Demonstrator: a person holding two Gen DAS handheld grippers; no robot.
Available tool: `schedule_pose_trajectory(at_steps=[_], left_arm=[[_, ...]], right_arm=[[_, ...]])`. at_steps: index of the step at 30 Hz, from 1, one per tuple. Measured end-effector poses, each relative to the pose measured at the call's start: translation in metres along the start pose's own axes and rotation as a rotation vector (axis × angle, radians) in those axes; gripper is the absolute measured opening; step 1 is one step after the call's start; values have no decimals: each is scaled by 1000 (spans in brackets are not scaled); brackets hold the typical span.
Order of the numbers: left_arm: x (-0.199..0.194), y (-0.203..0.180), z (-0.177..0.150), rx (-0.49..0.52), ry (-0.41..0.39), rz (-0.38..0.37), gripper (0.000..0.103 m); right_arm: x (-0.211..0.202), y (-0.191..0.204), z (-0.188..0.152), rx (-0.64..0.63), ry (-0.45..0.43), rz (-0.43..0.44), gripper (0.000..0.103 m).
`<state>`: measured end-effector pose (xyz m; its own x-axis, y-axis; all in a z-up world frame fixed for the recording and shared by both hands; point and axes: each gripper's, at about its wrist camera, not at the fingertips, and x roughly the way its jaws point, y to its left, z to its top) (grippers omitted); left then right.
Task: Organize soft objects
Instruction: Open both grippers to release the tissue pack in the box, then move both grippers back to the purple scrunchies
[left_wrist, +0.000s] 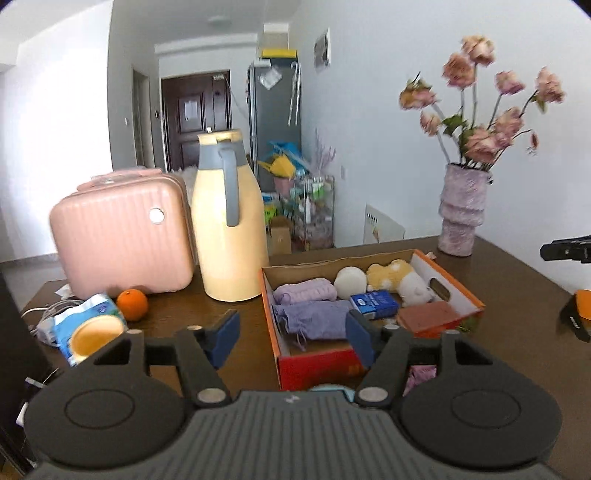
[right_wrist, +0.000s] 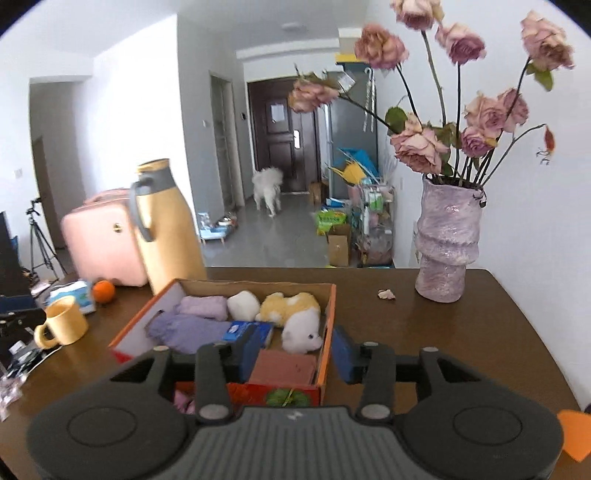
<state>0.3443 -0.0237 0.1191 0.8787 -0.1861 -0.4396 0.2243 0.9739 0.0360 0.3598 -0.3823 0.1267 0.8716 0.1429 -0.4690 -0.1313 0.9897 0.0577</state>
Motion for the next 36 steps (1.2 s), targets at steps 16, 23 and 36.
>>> schedule_pose_trajectory(at_steps=[16, 23, 36], left_arm=[[-158, -37, -156, -95, -69, -25, 75], [-139, -45, -161, -88, -18, -51, 74], [39, -68, -94, -109, 95, -133, 63]], right_arm=[[-115, 64, -193, 96, 7, 132, 59], [-116, 67, -207, 115, 25, 138, 59], [29, 45, -139, 179, 66, 155, 54]])
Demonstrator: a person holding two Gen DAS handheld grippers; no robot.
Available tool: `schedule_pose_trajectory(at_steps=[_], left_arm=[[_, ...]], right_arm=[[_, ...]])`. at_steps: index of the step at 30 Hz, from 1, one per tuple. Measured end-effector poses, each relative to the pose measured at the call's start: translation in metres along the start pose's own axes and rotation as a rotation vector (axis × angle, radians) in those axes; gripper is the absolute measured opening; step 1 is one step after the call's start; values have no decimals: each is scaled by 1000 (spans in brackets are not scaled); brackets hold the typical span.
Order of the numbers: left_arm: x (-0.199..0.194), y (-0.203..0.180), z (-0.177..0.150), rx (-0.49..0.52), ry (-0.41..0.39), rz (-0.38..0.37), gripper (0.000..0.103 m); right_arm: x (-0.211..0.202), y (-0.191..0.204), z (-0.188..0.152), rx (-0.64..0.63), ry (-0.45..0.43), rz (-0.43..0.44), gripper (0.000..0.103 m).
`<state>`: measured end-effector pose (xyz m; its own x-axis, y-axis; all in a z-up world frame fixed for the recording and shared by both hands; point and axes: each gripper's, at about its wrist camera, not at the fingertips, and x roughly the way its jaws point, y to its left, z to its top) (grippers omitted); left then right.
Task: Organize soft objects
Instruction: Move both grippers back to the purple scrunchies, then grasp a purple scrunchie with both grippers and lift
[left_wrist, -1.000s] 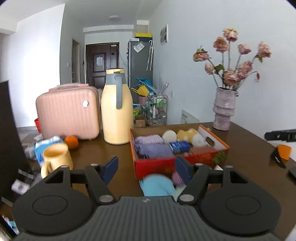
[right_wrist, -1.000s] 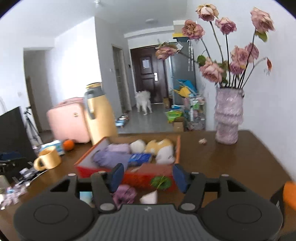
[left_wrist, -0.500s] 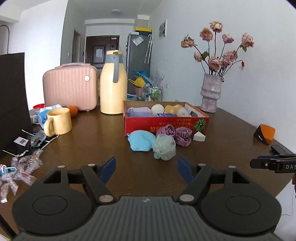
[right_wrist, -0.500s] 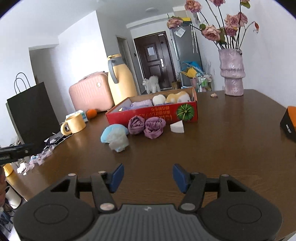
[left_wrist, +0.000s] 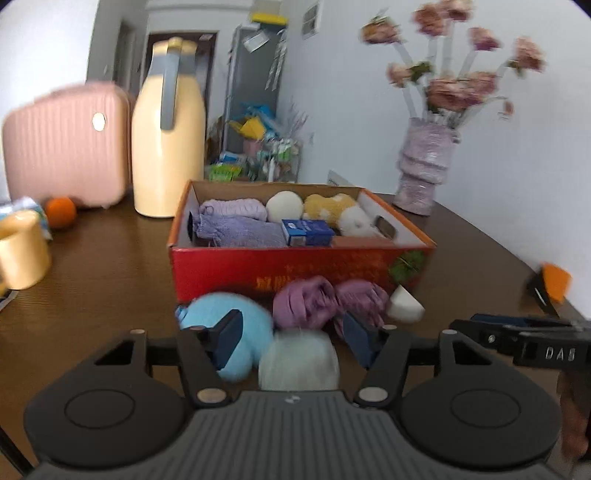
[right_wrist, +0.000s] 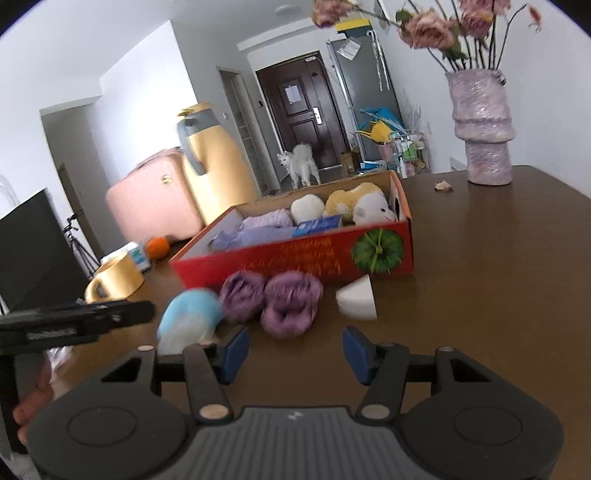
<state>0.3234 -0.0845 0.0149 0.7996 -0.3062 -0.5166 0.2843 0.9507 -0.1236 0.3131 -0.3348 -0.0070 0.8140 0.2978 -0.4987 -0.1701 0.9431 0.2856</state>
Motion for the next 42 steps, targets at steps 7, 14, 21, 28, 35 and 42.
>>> schedule_pose_trajectory(at_steps=[7, 14, 21, 28, 35, 42], left_arm=[[86, 7, 22, -21, 94, -27, 54], [106, 21, 13, -97, 141, -132, 22], [102, 24, 15, -120, 115, -156, 9], [37, 7, 30, -76, -15, -177, 8], [-61, 4, -5, -108, -62, -187, 8], [-109, 20, -78, -187, 17, -175, 8]], right_arm=[[86, -12, 39, -2, 34, -8, 53], [120, -24, 29, 37, 96, 65, 25], [119, -22, 26, 34, 100, 60, 6], [57, 11, 38, -18, -35, 71, 5], [-29, 51, 3, -45, -78, 158, 5], [-47, 78, -69, -74, 74, 169, 5]])
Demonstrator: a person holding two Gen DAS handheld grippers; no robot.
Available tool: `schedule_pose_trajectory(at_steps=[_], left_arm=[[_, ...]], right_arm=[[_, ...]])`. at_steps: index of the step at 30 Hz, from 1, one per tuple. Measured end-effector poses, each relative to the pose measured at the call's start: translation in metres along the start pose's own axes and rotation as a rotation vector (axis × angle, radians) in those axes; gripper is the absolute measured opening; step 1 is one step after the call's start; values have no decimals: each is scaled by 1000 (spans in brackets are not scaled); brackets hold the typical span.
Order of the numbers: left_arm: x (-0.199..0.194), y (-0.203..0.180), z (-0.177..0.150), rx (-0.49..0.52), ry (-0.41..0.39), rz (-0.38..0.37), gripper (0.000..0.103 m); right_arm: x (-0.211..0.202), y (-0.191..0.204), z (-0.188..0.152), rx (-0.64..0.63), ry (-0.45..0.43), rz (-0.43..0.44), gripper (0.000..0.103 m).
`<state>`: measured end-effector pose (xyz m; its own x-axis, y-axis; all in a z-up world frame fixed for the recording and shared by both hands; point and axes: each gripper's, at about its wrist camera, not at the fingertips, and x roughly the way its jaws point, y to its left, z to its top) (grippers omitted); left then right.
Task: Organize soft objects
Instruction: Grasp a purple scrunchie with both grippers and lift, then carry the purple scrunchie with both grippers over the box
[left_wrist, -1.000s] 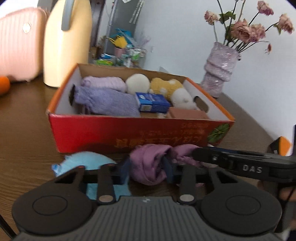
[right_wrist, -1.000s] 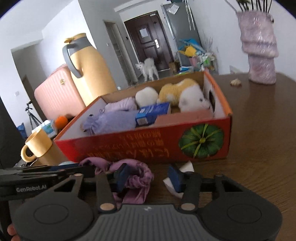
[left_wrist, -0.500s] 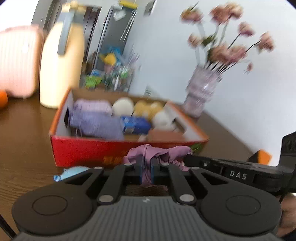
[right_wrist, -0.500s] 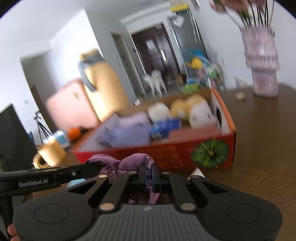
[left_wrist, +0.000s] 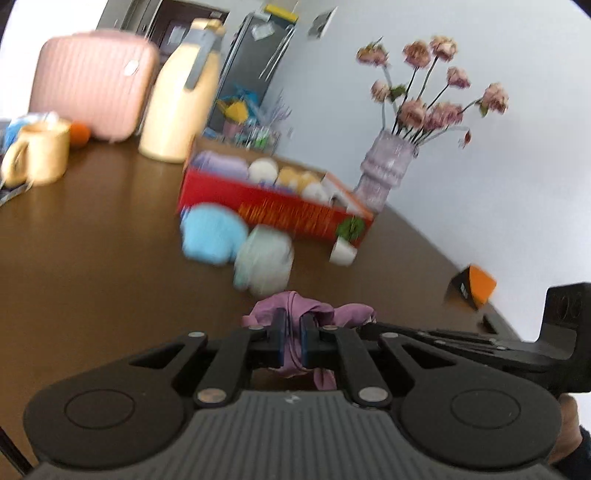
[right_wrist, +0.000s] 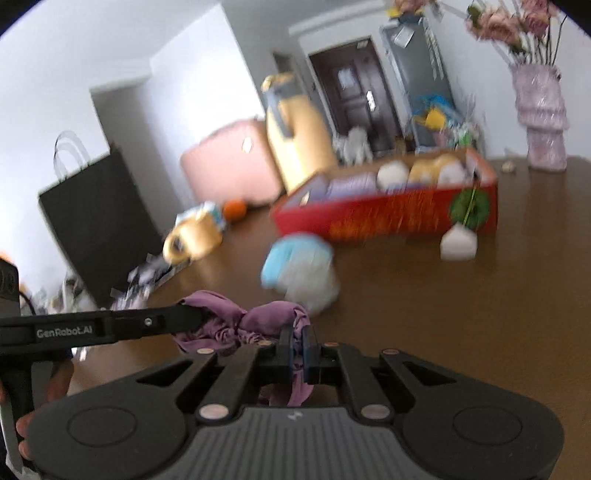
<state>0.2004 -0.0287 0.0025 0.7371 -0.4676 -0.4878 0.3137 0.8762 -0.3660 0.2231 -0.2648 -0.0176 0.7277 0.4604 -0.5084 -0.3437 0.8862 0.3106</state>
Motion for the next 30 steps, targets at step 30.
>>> schedule_pose_trajectory(at_steps=[30], left_arm=[[141, 46, 221, 47, -50, 27, 7]], right_arm=[[148, -32, 248, -62, -27, -77, 5]])
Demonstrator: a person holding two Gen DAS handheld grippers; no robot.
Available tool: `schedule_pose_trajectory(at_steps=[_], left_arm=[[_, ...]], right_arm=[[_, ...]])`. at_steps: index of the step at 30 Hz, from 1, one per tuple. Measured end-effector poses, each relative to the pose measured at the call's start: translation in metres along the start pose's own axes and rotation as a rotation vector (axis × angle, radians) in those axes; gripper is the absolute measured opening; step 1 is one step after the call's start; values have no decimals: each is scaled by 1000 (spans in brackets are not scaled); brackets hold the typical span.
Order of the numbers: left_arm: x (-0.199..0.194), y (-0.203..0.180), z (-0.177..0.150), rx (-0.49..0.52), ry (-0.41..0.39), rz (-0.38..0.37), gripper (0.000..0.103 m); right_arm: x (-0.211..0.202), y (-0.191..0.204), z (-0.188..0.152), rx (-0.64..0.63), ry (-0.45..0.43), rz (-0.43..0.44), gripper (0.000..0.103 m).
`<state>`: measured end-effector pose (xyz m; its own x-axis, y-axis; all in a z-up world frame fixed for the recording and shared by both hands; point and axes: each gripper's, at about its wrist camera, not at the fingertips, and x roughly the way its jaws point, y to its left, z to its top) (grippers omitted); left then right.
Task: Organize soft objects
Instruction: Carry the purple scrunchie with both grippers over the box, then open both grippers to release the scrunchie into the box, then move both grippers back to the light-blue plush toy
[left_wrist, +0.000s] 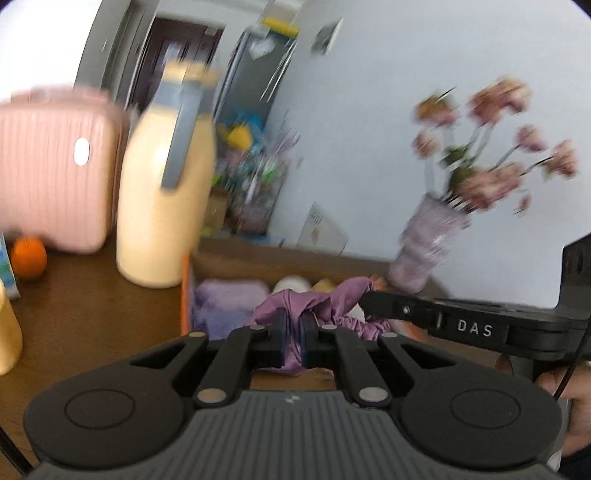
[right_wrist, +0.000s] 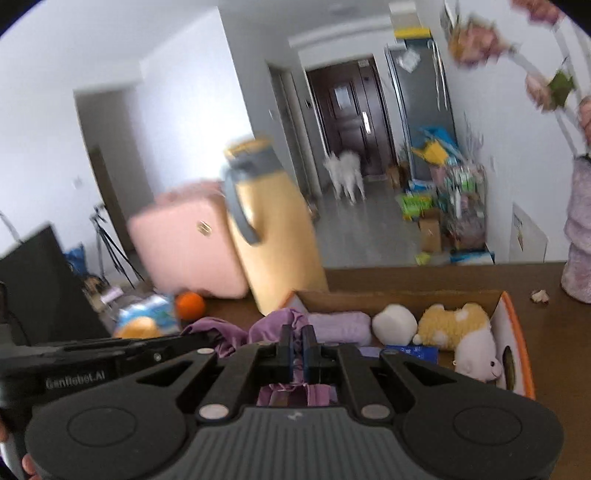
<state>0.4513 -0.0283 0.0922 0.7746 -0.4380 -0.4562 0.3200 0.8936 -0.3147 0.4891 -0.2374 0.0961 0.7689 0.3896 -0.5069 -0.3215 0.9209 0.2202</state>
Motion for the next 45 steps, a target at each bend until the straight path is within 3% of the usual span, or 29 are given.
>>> schedule_pose_trajectory(at_steps=[4, 9, 16, 18, 20, 22, 23, 29, 32, 34, 36, 40, 45], left_arm=[[58, 26, -17, -28, 142, 60, 7], [89, 44, -41, 33, 265, 144, 8], [92, 44, -41, 54, 278, 183, 12], [90, 44, -38, 43, 281, 192, 12], [85, 42, -33, 34, 283, 198, 17], [70, 34, -26, 42, 258, 214, 33], [62, 29, -22, 45, 237, 219, 34], [-21, -13, 5, 89, 58, 229, 41], [-70, -38, 7, 113, -61, 245, 57], [-106, -56, 0, 145, -139, 245, 68], [-133, -69, -11, 166, -195, 239, 75], [-178, -90, -44, 208, -302, 269, 82], [-205, -102, -84, 227, -312, 281, 89]], right_arm=[[68, -17, -8, 26, 144, -19, 5], [120, -29, -38, 63, 312, -29, 5], [127, -27, -53, 68, 344, -57, 15], [120, -27, -51, 86, 321, -53, 27], [110, -28, -47, 88, 300, -57, 29], [91, -24, -36, 70, 267, -73, 30], [80, -22, -31, 64, 248, -76, 31], [-20, 3, 2, -19, 59, -127, 42], [-79, 17, 6, -56, -79, -159, 54], [-115, 27, 1, -91, -158, -197, 71], [-148, 39, -11, -127, -229, -232, 76], [-192, 55, -44, -198, -299, -262, 82], [-229, 66, -88, -237, -351, -283, 83]])
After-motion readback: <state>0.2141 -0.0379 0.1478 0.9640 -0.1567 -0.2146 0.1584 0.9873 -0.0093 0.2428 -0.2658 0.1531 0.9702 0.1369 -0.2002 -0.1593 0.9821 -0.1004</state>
